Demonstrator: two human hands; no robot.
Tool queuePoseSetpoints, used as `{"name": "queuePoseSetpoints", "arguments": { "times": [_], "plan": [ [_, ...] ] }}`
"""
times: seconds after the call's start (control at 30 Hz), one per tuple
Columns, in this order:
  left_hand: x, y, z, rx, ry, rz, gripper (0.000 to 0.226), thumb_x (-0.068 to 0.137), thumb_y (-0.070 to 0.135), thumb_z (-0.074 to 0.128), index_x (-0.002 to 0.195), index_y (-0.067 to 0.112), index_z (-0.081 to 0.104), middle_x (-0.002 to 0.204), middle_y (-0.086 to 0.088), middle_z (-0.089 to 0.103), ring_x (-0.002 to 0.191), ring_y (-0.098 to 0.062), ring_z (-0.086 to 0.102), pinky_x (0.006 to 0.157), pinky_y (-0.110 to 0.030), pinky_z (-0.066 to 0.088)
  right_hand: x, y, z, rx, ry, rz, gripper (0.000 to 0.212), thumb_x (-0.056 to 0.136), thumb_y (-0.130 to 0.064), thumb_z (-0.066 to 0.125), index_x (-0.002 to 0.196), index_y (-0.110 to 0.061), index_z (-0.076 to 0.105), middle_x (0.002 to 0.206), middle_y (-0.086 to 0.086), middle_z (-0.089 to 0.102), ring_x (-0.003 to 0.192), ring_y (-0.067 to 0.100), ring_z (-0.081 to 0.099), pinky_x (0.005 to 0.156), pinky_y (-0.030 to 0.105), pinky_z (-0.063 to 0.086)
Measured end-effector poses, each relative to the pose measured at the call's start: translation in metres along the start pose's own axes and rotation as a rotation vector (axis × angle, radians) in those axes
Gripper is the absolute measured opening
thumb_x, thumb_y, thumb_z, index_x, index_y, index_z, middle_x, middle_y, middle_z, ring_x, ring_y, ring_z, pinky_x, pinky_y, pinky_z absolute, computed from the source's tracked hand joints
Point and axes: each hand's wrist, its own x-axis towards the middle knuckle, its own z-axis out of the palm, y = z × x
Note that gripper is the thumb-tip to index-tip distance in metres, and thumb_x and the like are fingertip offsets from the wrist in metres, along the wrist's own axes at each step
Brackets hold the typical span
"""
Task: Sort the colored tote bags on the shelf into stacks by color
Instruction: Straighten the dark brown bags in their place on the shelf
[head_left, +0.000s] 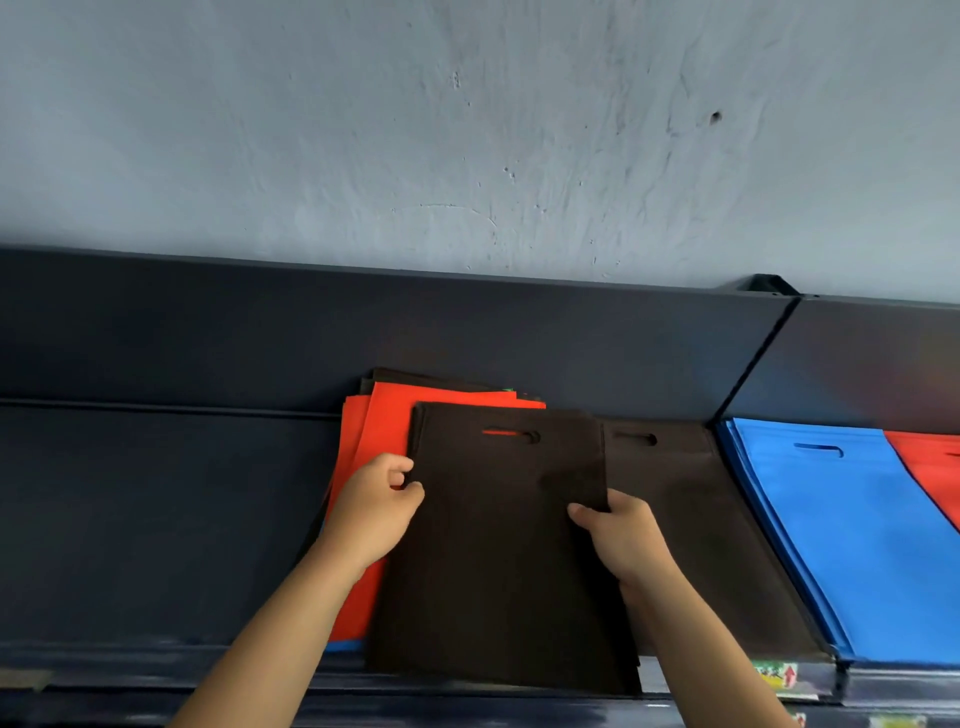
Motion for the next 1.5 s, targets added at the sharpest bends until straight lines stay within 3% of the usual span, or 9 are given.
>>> {"name": "queuePoseSetpoints", "arguments": {
  "times": [0.13,0.23,0.3,0.47,0.8,0.93,1.17,1.4,1.5],
  "plan": [
    [0.012,-0.003,-0.003,-0.225,0.041,-0.148,0.035,0.098,0.014,0.062,0.134,0.013,0.064,0.122,-0.009,0.07,0.107,-0.024,0.067,0.093,-0.038,0.055,0.002,-0.005,-0.003,0.04,-0.034,-0.011,0.015,0.105,-0.018,0.065,0.11,-0.022,0.079,0.095,-0.002,0.084,0.089,0.021,0.081,0.089,0.047,0.064],
    [0.017,-0.006,-0.006,-0.187,-0.003,-0.137,0.021,0.102,0.013,0.058,0.092,0.013,0.076,0.071,0.004,0.066,0.066,-0.009,0.059,0.066,-0.03,0.045,0.003,-0.008,-0.004,0.081,-0.045,-0.017,0.015,0.105,-0.018,0.065,0.111,-0.022,0.078,0.097,-0.001,0.084,0.09,0.022,0.081,0.09,0.049,0.064],
    [0.019,-0.006,-0.009,-0.169,-0.004,-0.133,0.019,0.101,0.019,0.062,0.091,0.012,0.076,0.06,0.008,0.058,0.06,-0.009,0.053,0.06,-0.03,0.038,0.005,-0.009,-0.004,0.096,-0.052,-0.011,0.015,0.104,-0.017,0.066,0.111,-0.019,0.078,0.098,0.002,0.084,0.092,0.025,0.081,0.093,0.051,0.063],
    [0.02,0.0,-0.01,-0.171,0.007,-0.094,0.014,0.102,0.031,0.063,0.096,0.019,0.068,0.093,-0.003,0.071,0.084,-0.016,0.064,0.069,-0.031,0.047,0.003,-0.013,-0.008,0.136,-0.056,-0.018,0.015,0.104,-0.014,0.065,0.113,-0.015,0.078,0.099,0.004,0.084,0.091,0.025,0.081,0.09,0.049,0.064],
    [0.015,0.016,0.013,-0.167,-0.065,-0.044,0.019,0.104,0.016,0.054,0.111,0.031,0.063,0.108,0.007,0.071,0.102,-0.015,0.067,0.081,-0.031,0.051,-0.007,-0.026,-0.035,0.146,-0.083,0.002,0.015,0.105,-0.014,0.062,0.111,-0.017,0.075,0.094,0.003,0.084,0.083,0.02,0.082,0.063,0.031,0.062],
    [0.01,0.043,0.033,-0.144,-0.219,-0.024,0.042,0.098,0.007,0.051,0.127,0.037,0.057,0.111,0.007,0.073,0.104,-0.012,0.068,0.089,-0.033,0.053,0.001,-0.027,-0.075,-0.014,-0.049,-0.012,0.014,0.106,-0.022,0.061,0.113,-0.023,0.073,0.093,-0.003,0.083,0.084,0.016,0.081,0.08,0.04,0.062],
    [-0.007,0.098,0.105,-0.121,-0.371,0.072,0.029,0.097,0.029,0.06,0.124,0.041,0.061,0.109,0.011,0.076,0.101,-0.006,0.072,0.097,-0.035,0.054,0.016,-0.009,-0.148,-0.127,0.101,-0.043,0.016,0.103,-0.027,0.065,0.118,-0.022,0.068,0.102,-0.004,0.078,0.085,0.013,0.077,0.062,0.024,0.053],
    [-0.005,0.135,0.167,-0.106,-0.264,0.017,0.066,0.101,0.033,0.061,0.158,0.011,0.037,0.15,-0.005,0.054,0.132,-0.018,0.056,0.102,-0.03,0.039,0.039,0.014,-0.199,-0.206,0.171,-0.04,0.021,0.099,-0.028,0.065,0.117,-0.019,0.07,0.107,-0.002,0.077,0.096,0.019,0.074,0.093,0.043,0.06],
    [0.001,0.134,0.182,-0.029,-0.245,-0.009,0.021,0.101,0.029,0.06,0.116,0.015,0.064,0.118,0.008,0.06,0.108,-0.006,0.058,0.09,-0.03,0.037,0.049,0.02,-0.205,-0.319,0.173,-0.035,0.039,0.102,-0.029,0.063,0.134,-0.009,0.059,0.116,-0.001,0.065,0.111,0.024,0.066,0.092,0.038,0.051]
  ]
}}
